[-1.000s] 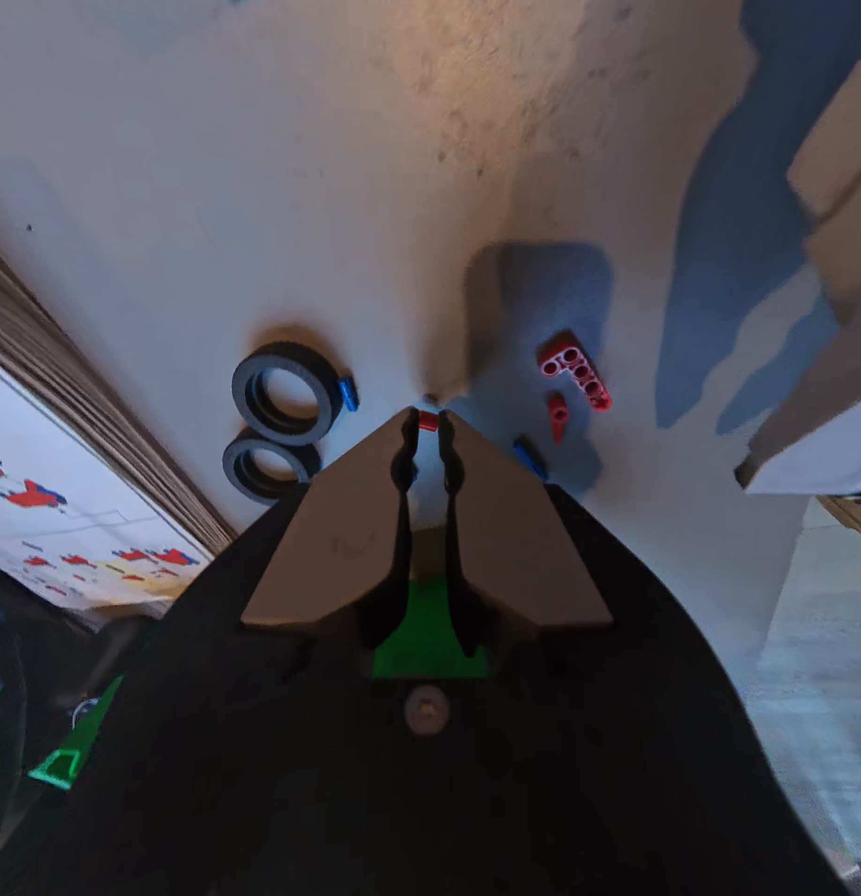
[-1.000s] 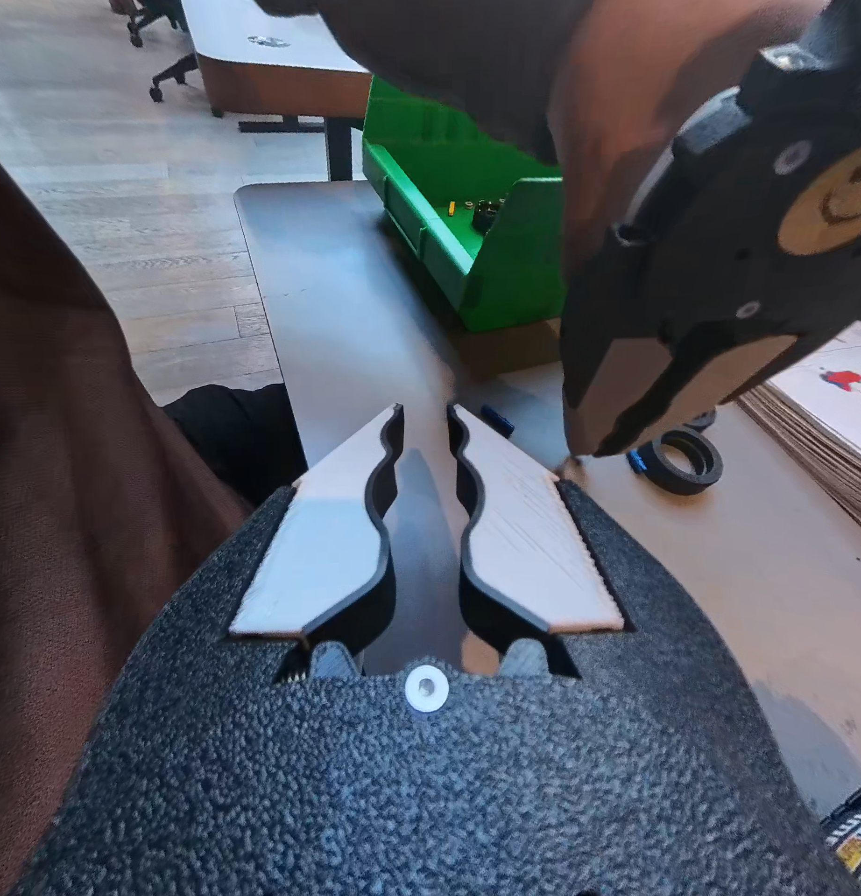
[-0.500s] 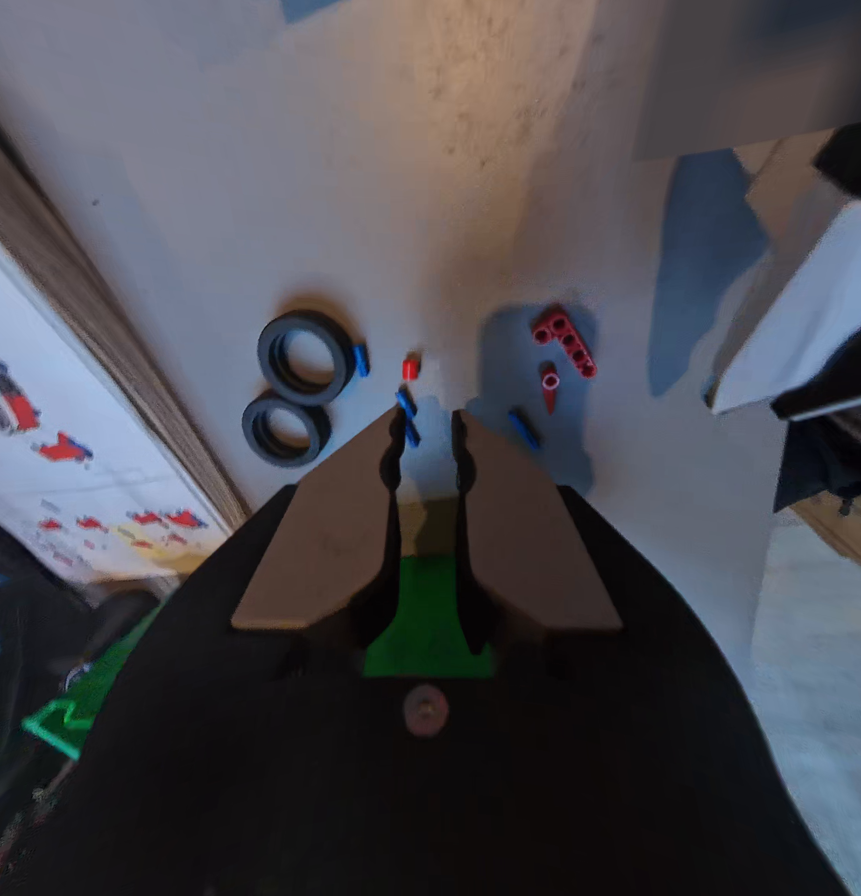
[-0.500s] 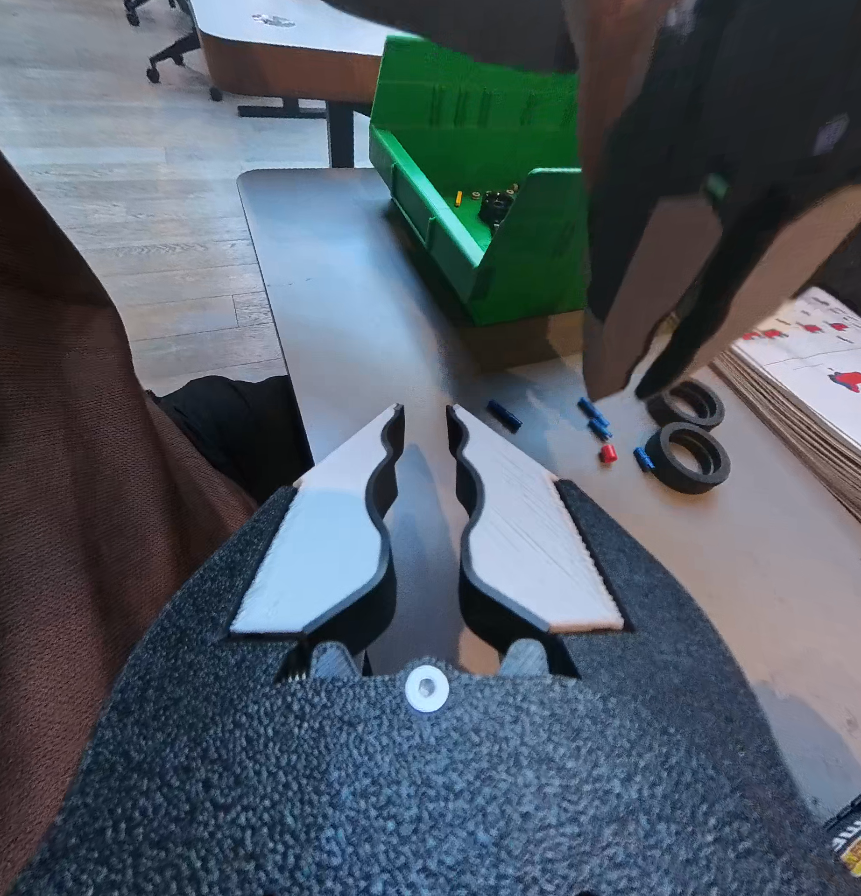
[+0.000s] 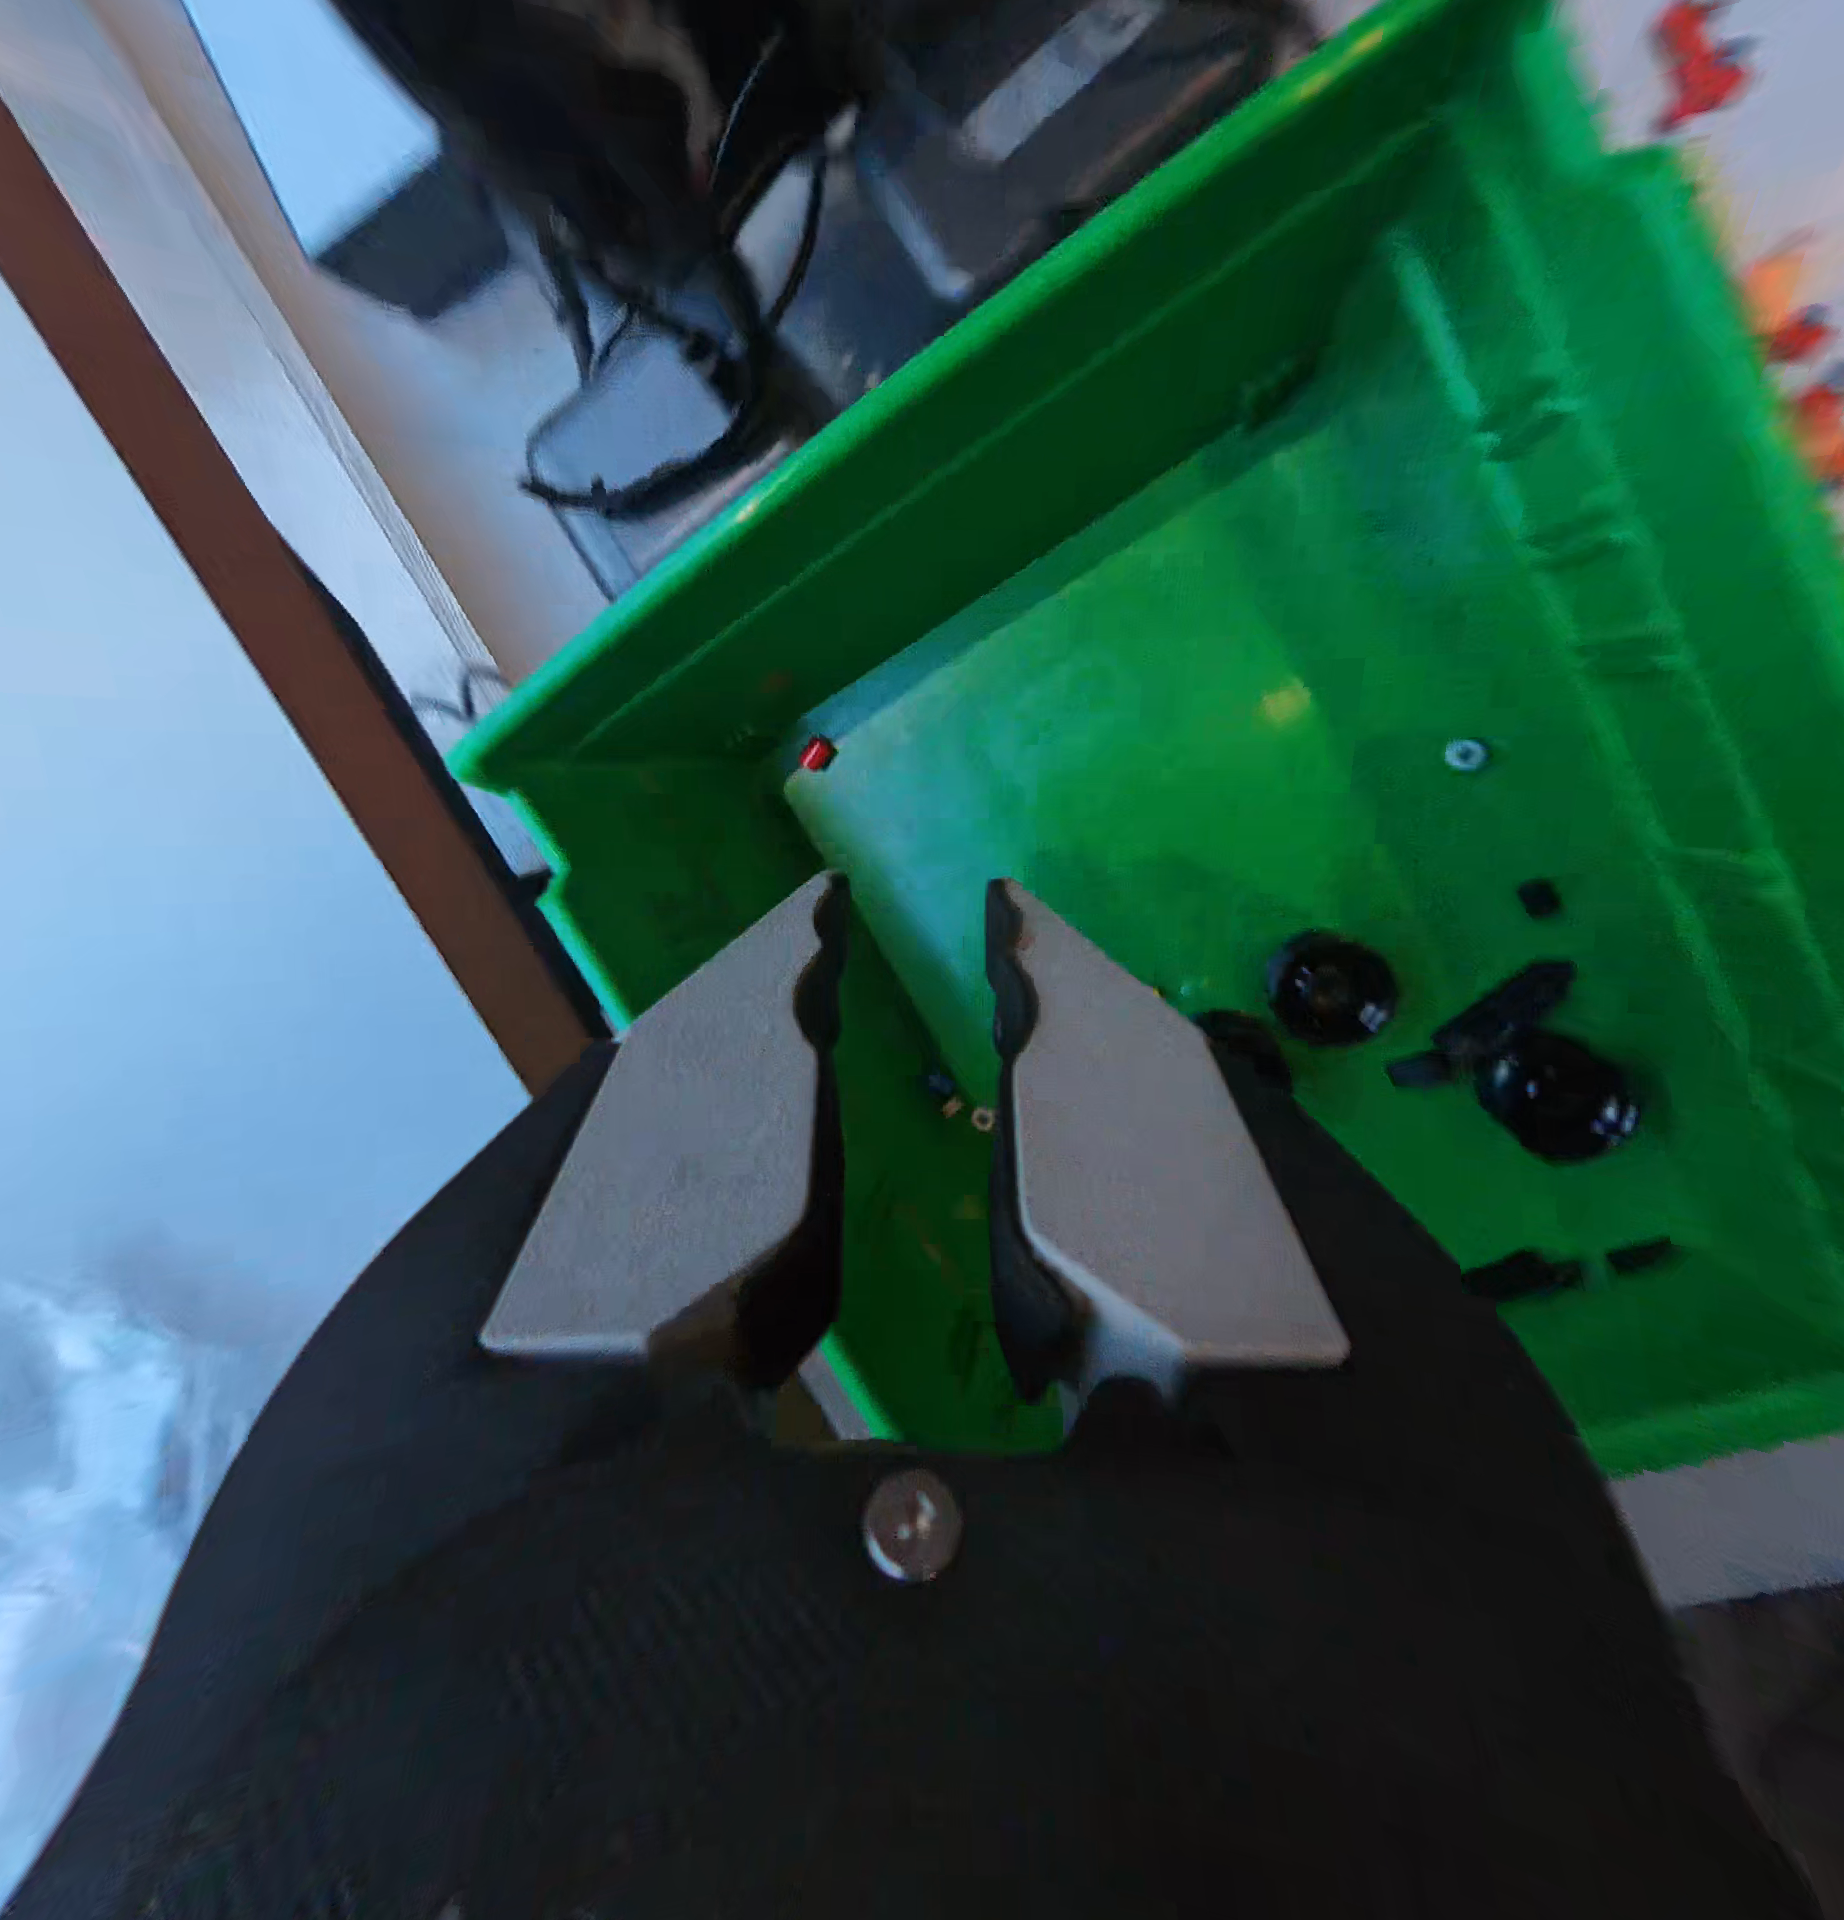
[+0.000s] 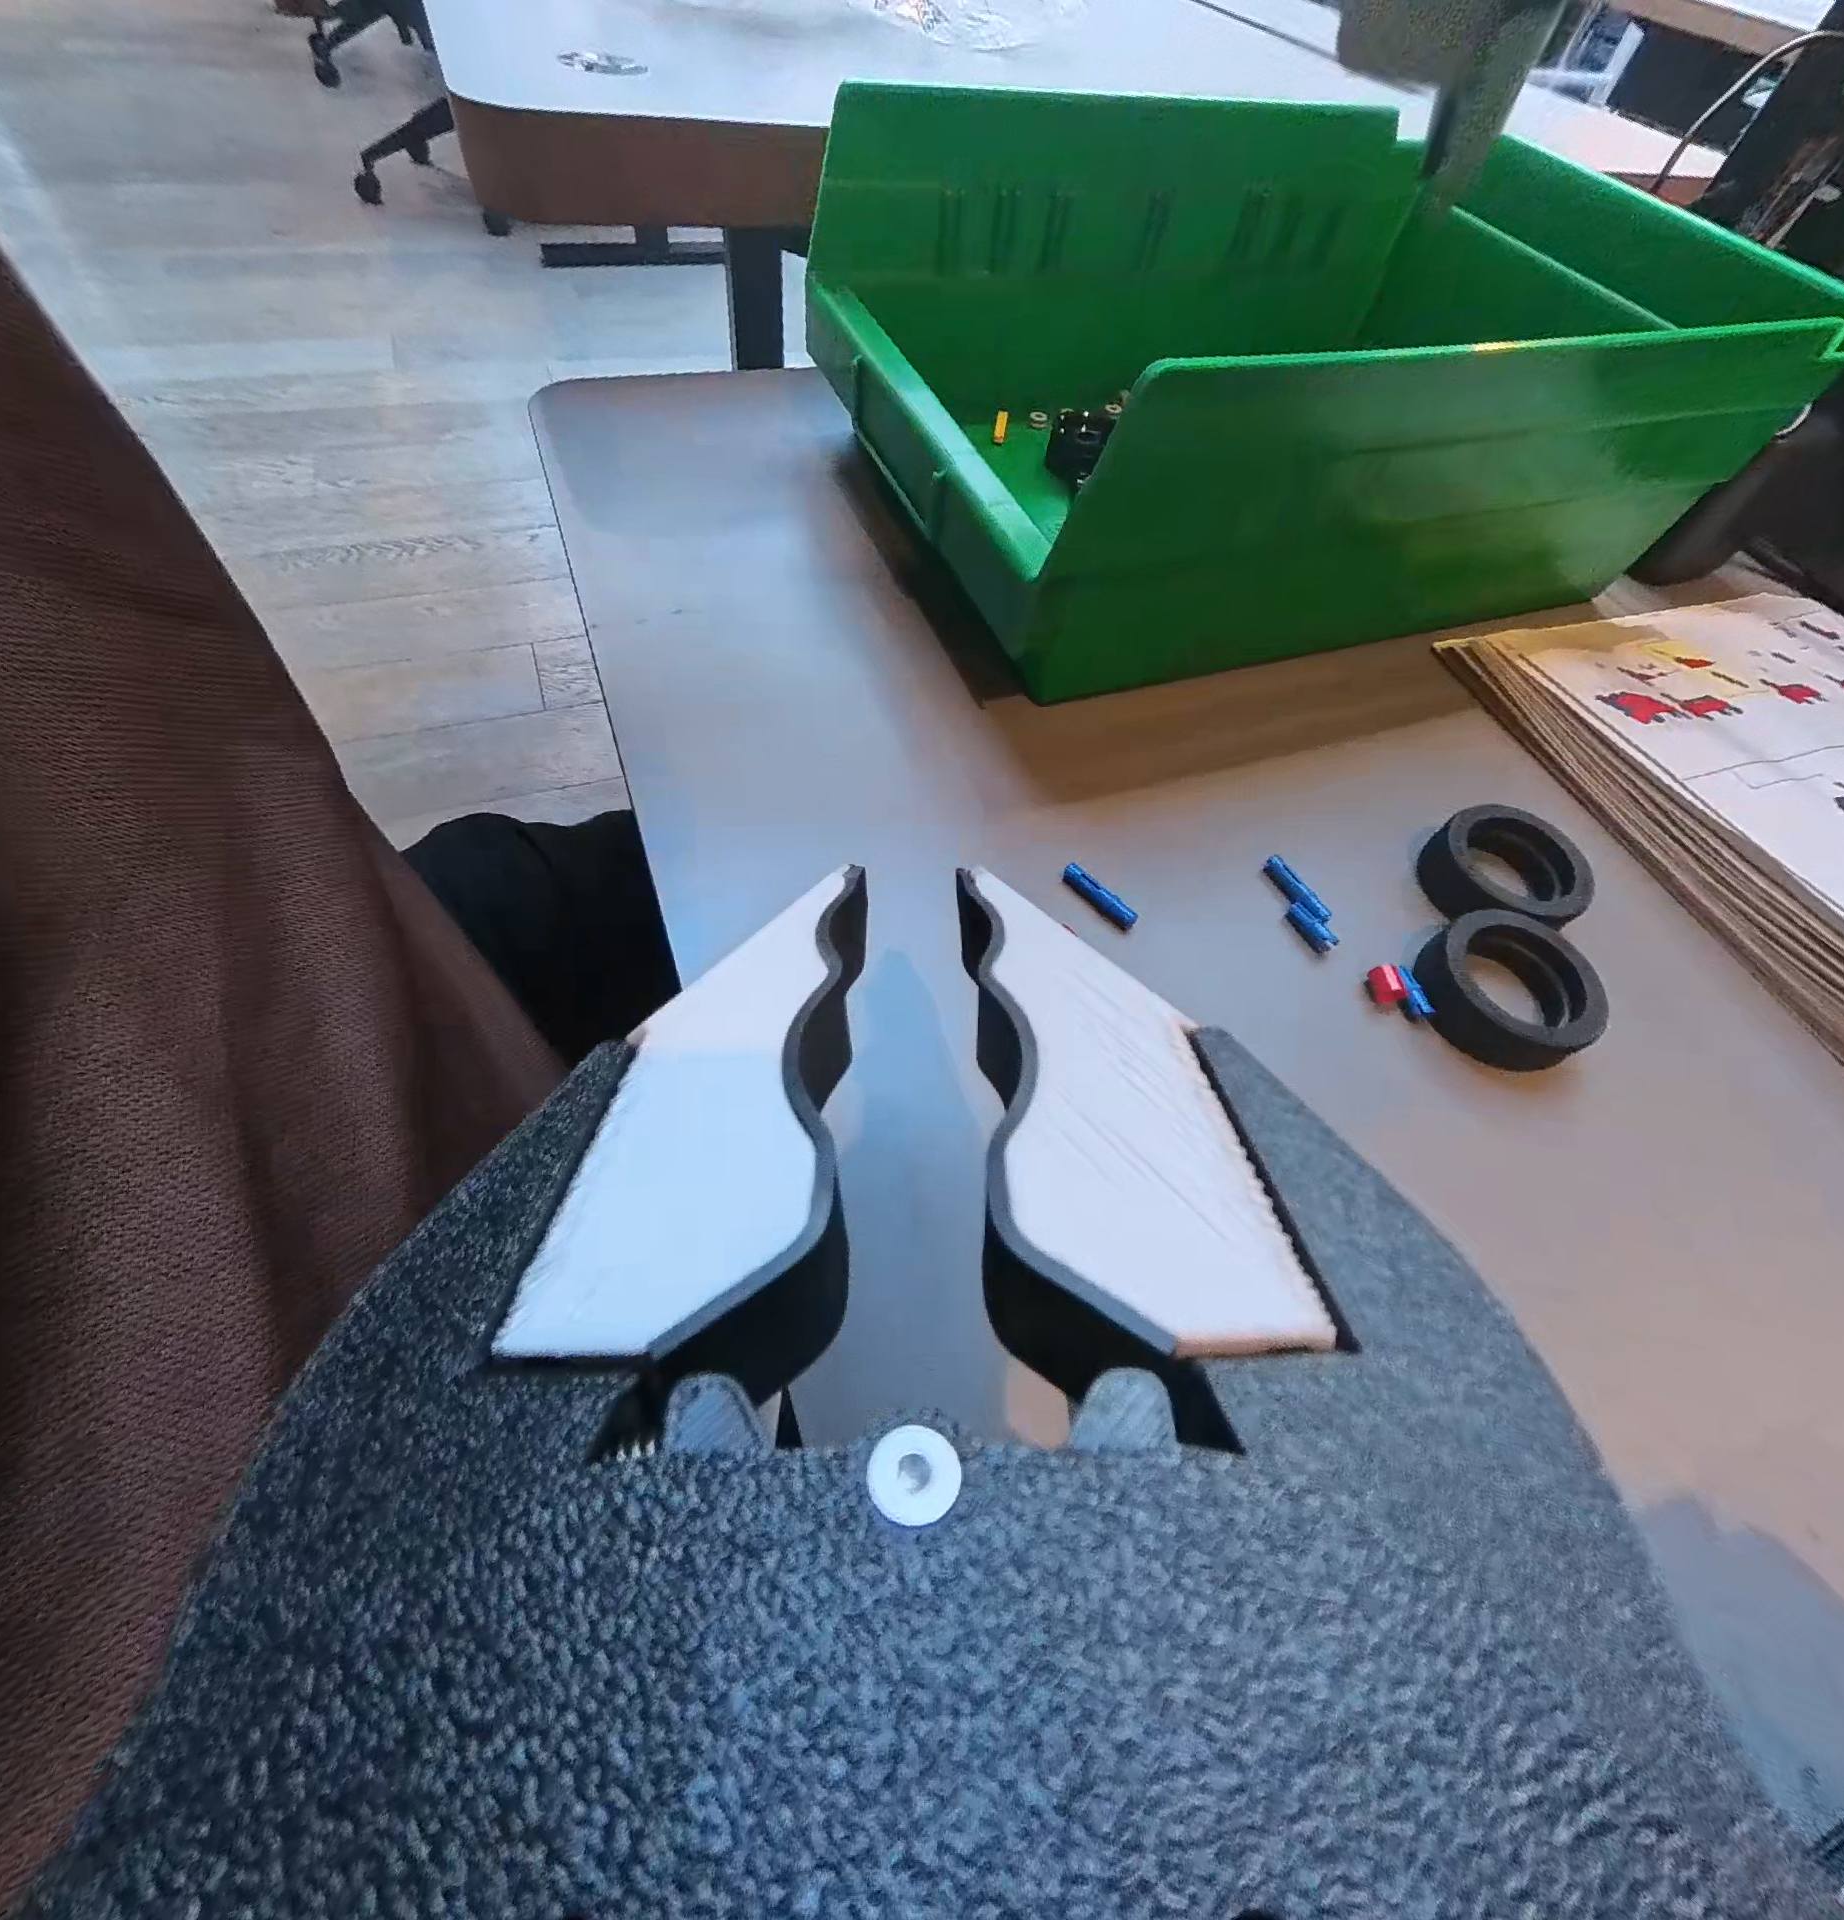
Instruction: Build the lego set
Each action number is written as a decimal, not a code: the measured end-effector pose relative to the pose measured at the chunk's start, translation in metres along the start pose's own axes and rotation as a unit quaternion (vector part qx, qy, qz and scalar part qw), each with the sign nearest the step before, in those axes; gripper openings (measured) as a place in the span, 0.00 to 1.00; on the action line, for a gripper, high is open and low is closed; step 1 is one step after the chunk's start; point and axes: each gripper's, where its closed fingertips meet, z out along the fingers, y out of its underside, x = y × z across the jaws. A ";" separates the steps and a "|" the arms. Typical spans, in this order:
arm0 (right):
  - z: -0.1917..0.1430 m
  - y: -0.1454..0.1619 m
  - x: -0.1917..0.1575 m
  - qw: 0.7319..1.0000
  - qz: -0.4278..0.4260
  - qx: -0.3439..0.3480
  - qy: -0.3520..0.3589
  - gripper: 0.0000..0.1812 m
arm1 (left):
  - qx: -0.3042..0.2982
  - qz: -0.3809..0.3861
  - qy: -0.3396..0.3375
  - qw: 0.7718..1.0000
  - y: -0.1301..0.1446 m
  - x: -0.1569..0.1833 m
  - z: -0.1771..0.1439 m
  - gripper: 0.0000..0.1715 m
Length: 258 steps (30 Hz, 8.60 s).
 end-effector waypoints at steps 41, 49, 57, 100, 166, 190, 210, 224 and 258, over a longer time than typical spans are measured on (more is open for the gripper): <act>-0.012 -0.013 -0.031 0.997 0.013 0.037 -0.060 0.08 | 0.091 -0.297 0.025 0.950 -0.005 -0.002 0.069 0.03; -0.006 -0.007 -0.033 0.997 0.020 0.026 -0.065 0.08 | 0.214 0.009 0.168 0.962 -0.033 0.172 -0.071 0.03; -0.009 -0.009 -0.033 0.998 0.011 0.024 -0.055 0.08 | 0.088 0.139 0.199 0.966 0.011 0.309 -0.040 0.03; -0.001 0.003 -0.030 0.999 0.032 -0.008 -0.027 0.08 | 0.280 0.030 0.174 0.944 0.029 0.236 -0.093 0.06; 0.037 -0.016 -0.002 0.984 0.114 -0.009 -0.136 0.09 | -0.066 0.281 0.265 0.920 0.118 0.183 0.024 0.00; 0.038 -0.015 -0.001 0.983 0.122 -0.013 -0.139 0.09 | -0.135 0.296 0.343 0.881 0.126 0.180 0.018 0.00; 0.036 -0.018 -0.001 0.984 0.117 -0.002 -0.135 0.09 | 0.000 0.322 0.184 0.929 0.116 0.165 0.026 0.05; 0.024 -0.022 -0.008 0.988 0.097 0.019 -0.118 0.08 | 0.026 0.288 0.127 0.949 0.106 0.146 0.017 0.01; -0.102 0.011 -0.006 0.992 0.090 0.036 0.081 0.10 | 0.150 0.099 0.122 0.976 0.044 0.337 0.013 0.07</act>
